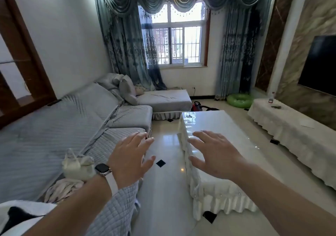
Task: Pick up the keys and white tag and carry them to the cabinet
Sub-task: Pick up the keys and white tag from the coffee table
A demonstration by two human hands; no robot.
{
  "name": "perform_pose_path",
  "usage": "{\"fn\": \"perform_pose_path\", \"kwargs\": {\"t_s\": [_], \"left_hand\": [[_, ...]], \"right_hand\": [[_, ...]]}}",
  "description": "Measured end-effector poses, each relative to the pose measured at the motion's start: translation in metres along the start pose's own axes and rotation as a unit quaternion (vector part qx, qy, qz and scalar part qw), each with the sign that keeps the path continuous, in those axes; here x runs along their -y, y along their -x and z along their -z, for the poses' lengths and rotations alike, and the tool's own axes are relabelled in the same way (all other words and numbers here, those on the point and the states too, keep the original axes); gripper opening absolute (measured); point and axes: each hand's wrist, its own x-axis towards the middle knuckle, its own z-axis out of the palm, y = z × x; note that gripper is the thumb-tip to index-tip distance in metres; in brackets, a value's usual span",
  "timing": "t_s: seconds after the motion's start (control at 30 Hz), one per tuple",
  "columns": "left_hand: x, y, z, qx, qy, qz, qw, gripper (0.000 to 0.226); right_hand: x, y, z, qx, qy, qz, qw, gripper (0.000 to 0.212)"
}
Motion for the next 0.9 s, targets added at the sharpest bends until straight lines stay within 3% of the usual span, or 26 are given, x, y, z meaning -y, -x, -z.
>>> {"fn": "perform_pose_path", "kwargs": {"t_s": [0.57,0.9], "left_hand": [[0.214,-0.117,-0.111,0.025,0.031,-0.019,0.999,0.053],[0.272,-0.174,-0.144,0.026,0.049,-0.012,0.998,0.053]], "right_hand": [[0.037,-0.240,-0.097,0.026,-0.024,-0.004,0.999,0.059],[0.028,-0.313,-0.136,0.028,-0.025,-0.015,0.999,0.050]]}}
